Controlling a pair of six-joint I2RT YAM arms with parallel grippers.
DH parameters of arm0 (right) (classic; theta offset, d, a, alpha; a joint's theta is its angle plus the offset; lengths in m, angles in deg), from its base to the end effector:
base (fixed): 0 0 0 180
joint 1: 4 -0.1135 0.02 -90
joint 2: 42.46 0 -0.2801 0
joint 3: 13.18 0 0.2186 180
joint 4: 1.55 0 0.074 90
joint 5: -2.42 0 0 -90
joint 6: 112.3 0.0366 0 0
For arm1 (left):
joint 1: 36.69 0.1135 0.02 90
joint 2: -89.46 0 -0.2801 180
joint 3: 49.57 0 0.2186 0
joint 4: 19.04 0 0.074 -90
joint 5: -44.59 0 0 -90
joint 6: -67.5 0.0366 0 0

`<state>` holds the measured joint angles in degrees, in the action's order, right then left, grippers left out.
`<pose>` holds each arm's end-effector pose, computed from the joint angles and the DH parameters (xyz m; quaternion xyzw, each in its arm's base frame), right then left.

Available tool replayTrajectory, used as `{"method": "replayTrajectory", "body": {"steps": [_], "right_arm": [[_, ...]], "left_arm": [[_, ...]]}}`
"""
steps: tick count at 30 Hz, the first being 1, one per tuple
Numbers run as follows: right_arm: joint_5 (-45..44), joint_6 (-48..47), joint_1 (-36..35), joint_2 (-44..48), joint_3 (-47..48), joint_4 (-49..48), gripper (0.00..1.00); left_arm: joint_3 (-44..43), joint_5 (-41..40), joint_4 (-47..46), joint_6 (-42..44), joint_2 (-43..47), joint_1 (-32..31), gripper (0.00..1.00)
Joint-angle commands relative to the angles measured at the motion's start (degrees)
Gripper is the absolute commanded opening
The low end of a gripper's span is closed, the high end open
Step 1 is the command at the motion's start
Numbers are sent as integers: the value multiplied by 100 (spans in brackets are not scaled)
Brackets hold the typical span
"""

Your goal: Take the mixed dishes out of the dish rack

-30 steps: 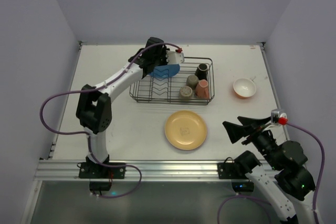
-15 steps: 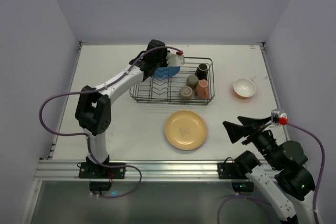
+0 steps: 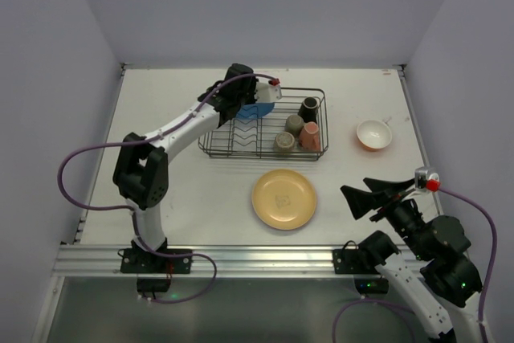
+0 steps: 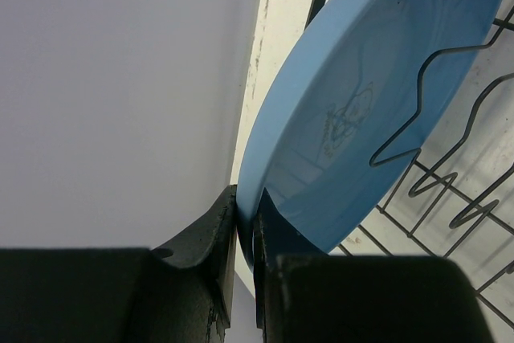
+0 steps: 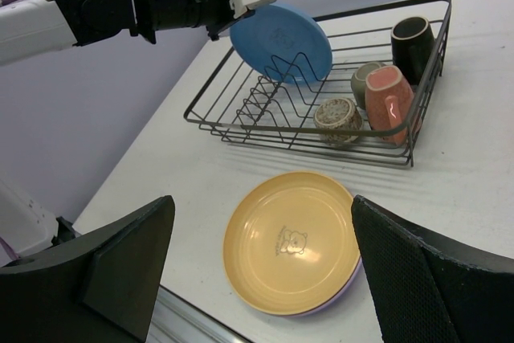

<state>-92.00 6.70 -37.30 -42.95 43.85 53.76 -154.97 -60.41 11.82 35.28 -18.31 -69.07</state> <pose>-0.0228 -0.0183 0.3006 0.0013 0.6995 0.3463 0.6251 0.3559 -0.2144 0.3113 0.5738 0.6598 0.2156 0.4345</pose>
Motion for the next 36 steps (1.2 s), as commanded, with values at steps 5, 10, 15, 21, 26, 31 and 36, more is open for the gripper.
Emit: {"method": "replayTrajectory", "body": {"steps": [5, 10, 15, 21, 26, 31, 36], "right_arm": [[117, -69, 16, 541, -23, -158, 93], [126, -52, 16, 568, -32, -158, 93], [144, -43, 25, 594, -23, -158, 93], [153, -52, 17, 603, -32, -158, 93], [144, -52, 25, 577, -23, -158, 93], [170, -69, 16, 559, -23, -158, 93], [179, -69, 16, 559, -23, -158, 93]], "left_arm": [[-70, -380, 325, -249, 335, -14, 0], [-27, -416, 378, -285, 432, -5, 0], [148, -590, 169, -294, 537, -14, 0], [159, -1014, -554, -275, 555, -14, 0], [-18, -872, -492, -373, 791, -75, 0], [280, -1171, -1376, -303, 1073, -93, 0], [764, -1339, -2126, -127, 1311, -111, 0]]}}
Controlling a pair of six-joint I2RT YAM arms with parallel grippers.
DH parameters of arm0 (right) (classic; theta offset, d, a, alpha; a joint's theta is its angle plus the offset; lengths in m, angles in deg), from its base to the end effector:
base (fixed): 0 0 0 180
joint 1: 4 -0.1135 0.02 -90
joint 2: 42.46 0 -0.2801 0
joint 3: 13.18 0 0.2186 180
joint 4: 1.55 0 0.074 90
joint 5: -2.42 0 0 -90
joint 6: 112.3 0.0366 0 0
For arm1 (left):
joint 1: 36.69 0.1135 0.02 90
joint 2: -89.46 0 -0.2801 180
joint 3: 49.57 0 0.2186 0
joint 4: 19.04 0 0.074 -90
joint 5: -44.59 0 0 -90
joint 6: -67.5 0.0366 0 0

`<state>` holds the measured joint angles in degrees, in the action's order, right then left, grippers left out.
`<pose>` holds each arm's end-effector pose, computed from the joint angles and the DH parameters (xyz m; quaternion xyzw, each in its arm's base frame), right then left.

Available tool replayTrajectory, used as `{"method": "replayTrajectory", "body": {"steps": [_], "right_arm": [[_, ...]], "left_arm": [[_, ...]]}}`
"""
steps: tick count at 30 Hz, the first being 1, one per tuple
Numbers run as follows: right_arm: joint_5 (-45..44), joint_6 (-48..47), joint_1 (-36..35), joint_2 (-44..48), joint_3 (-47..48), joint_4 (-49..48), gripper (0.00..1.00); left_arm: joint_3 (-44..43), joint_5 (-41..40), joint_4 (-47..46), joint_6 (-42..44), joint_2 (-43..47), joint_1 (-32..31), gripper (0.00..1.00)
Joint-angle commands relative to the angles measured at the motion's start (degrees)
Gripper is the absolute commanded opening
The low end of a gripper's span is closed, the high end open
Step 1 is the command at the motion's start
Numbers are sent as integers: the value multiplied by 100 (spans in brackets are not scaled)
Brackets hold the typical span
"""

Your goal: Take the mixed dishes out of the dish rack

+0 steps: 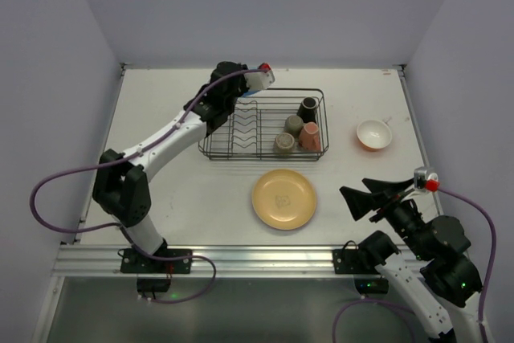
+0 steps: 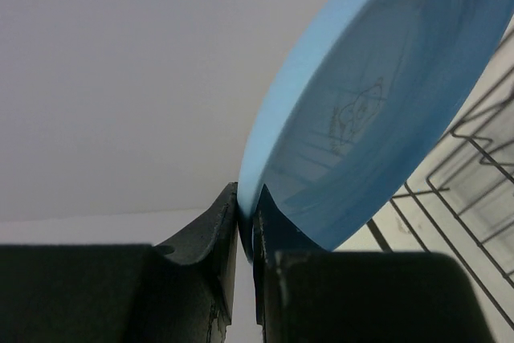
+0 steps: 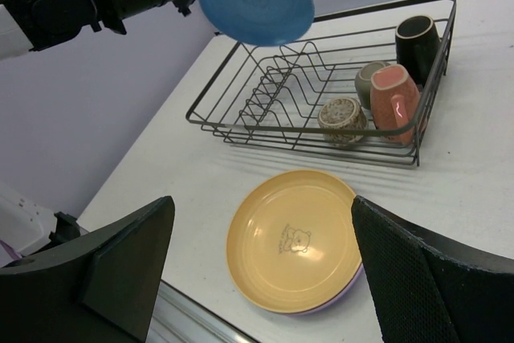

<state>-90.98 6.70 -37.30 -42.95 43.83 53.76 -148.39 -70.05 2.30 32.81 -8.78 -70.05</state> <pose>-0.0230 -0.0177 0.3006 -0.0051 0.6996 0.3517 0.6220 0.3250 -0.1957 0.3549 0.4752 0.6598 0.2781 0.5115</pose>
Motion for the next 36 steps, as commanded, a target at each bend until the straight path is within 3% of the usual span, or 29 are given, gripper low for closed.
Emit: {"method": "replayTrajectory", "body": {"steps": [1, 6, 9, 15, 16, 19, 26, 30, 33, 36], "right_arm": [[76, -69, 16, 559, -30, -167, 93], [85, -78, 25, 533, -21, -167, 93], [59, -78, 25, 533, -21, -167, 93], [41, -87, 25, 515, -21, -167, 93], [15, -87, 17, 532, -21, -167, 93], [-20, -69, 16, 568, -12, -167, 93], [-326, 53, 17, 629, 5, -88, 93], [-846, 142, 25, 656, 119, 8, 95], [-952, 133, 17, 656, 198, 18, 97], [-1091, 10, 16, 629, 260, 87, 99]], "left_arm": [[107, -374, -1191, 112, 366, -12, 0], [-16, -445, -1305, -195, 481, -47, 0], [-261, -559, -1193, -853, 586, -47, 0], [-781, -25, 231, -3777, 1104, -47, 0], [-685, 342, 528, -4608, 1357, -47, 0], [-352, 967, 856, -6016, 1956, -39, 0], [852, 2515, 1409, -7815, 3135, -30, 0], [1545, 4137, 1849, -8614, 3328, -21, 0], [2728, 5097, 1151, -9640, 3565, -82, 0], [3401, 5067, 840, -10099, 3671, -476, 0]]}}
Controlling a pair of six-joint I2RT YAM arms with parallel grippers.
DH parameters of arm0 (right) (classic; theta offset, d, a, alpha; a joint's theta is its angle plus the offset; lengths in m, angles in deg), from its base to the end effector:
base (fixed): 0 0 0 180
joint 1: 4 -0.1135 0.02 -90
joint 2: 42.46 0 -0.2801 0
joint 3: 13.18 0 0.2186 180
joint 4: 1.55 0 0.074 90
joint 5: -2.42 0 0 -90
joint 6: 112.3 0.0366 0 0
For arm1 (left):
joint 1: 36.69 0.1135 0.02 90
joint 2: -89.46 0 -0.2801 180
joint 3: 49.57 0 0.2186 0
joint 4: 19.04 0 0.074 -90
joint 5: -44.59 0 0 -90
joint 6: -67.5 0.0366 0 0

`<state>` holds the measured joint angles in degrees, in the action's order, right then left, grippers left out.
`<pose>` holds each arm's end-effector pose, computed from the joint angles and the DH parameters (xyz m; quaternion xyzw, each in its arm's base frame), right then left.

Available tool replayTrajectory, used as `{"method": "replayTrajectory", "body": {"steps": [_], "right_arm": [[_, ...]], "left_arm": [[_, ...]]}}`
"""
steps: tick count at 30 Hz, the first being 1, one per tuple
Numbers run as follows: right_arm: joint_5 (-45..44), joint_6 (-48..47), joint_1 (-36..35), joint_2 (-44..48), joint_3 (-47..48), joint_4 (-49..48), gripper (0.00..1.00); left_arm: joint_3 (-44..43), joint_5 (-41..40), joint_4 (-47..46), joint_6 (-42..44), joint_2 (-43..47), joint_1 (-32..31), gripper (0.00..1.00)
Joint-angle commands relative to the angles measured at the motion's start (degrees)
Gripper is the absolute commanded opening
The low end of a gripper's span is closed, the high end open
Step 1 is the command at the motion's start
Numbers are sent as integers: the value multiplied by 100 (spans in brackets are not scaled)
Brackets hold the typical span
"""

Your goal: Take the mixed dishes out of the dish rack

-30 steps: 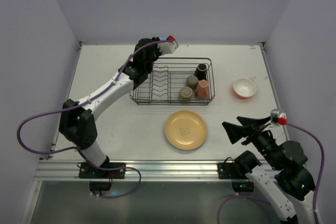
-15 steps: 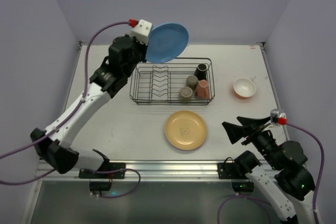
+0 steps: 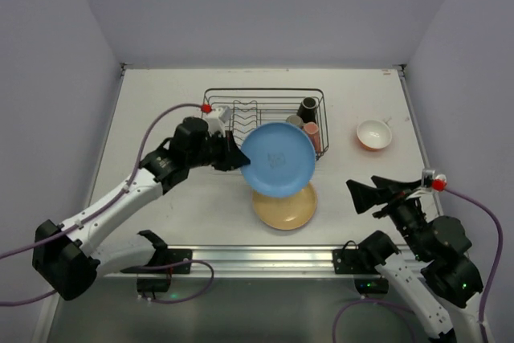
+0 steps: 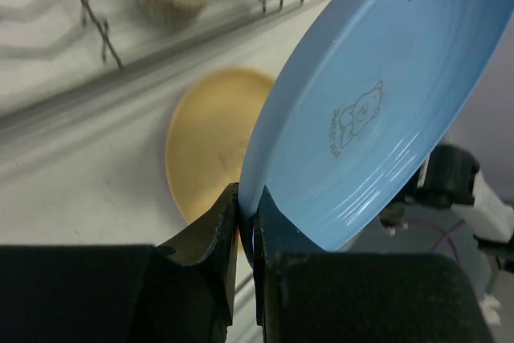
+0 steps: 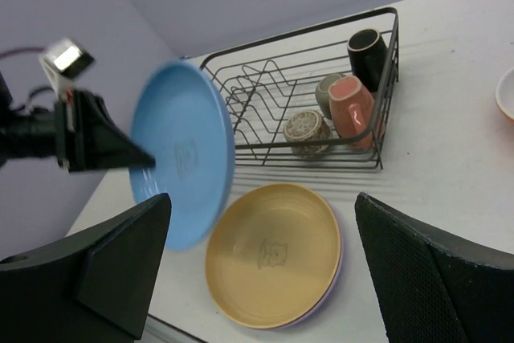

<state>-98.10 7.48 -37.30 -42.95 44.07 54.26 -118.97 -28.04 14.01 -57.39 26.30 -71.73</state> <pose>-0.0217 -0.0222 0.3006 0.0439 0.6999 0.3166 0.6387 0.1641 -0.1284 0.3381 0.0802 0.8419 -0.4022 0.3507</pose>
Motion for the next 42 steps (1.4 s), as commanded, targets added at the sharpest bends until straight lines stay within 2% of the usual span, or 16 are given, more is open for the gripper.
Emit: {"method": "replayTrajectory", "body": {"steps": [1, 3, 5, 13, 16, 21, 24, 33, 42], "right_arm": [[-459, -86, 25, 612, 245, 64, 99], [-529, -78, 17, 638, 219, 117, 99], [-477, -51, 25, 664, 157, 99, 99], [-266, -78, 17, 682, 122, 64, 99], [-240, -86, 25, 770, 78, 11, 99], [-205, -86, 17, 884, 69, -6, 99], [-152, -104, 17, 919, 52, -24, 99], [6, -157, 17, 946, 43, -59, 99], [42, -174, 17, 990, 34, -77, 99]], "left_arm": [[687, 778, -333, -1098, 181, -449, 0], [855, 324, -298, -1256, 295, -1063, 0], [935, 23, -132, -1344, 269, -1293, 0], [1076, -734, 510, -1310, -161, -1602, 0], [664, -910, 967, -1099, -556, -1593, 0], [-451, -1182, 2233, -581, -1409, -1575, 0], [-716, -781, 2550, -326, -1761, -1322, 0], [-946, 55, 2524, -9, -2297, -882, 0], [-1201, 30, 2691, 114, -2614, -811, 0]]}}
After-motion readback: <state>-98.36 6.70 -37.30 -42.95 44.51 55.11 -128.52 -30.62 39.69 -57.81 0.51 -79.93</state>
